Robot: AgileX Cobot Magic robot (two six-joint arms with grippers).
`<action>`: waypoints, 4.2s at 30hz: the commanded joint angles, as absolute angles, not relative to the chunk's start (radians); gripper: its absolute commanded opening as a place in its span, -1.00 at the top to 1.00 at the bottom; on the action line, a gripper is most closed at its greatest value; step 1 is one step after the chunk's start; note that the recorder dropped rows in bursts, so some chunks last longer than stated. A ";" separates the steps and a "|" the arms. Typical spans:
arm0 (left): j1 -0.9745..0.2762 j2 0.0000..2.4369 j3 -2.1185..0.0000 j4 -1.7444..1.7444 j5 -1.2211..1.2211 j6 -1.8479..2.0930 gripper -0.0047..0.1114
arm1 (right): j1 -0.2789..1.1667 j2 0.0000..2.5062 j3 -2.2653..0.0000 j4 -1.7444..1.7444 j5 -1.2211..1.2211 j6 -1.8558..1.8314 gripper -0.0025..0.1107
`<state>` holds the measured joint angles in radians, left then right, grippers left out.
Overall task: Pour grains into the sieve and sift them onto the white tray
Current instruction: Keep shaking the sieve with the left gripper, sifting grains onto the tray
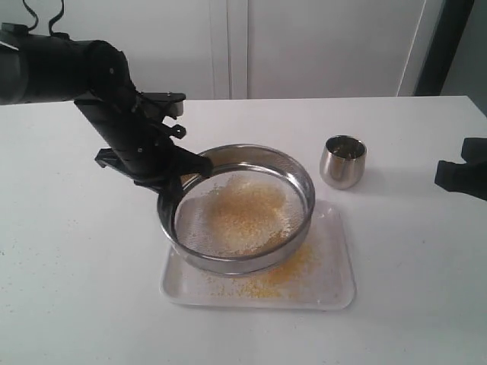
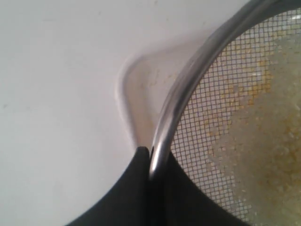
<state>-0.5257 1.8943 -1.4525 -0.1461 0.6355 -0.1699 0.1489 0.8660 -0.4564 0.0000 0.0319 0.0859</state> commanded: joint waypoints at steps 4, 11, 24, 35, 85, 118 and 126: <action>-0.542 1.887 -1.456 -0.113 0.676 -0.218 0.92 | 0.150 0.860 -0.453 0.000 0.029 0.082 0.96; -0.600 1.885 -1.457 -0.071 0.645 -0.173 0.92 | 0.150 0.860 -0.453 0.000 0.029 0.082 0.96; -0.560 1.894 -1.537 -0.110 0.677 -0.228 0.92 | 0.150 0.860 -0.453 0.000 0.029 0.082 0.96; -0.568 1.900 -1.572 -0.123 0.733 -0.132 0.92 | 0.150 0.860 -0.453 0.000 0.029 0.082 0.96; -0.561 1.953 -1.607 -0.103 0.760 -0.218 0.92 | 0.150 0.860 -0.453 0.000 0.029 0.082 0.96; -0.611 1.949 -1.605 -0.169 0.702 -0.149 0.92 | 0.150 0.860 -0.453 0.000 0.029 0.082 0.96; -0.562 1.930 -1.605 -0.131 0.725 -0.178 0.92 | 0.150 0.860 -0.453 0.000 0.029 0.082 0.96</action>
<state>-0.6015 1.9685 -1.5997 -0.1073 0.7767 -0.1466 0.1489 0.8660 -0.4564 0.0000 0.0319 0.0859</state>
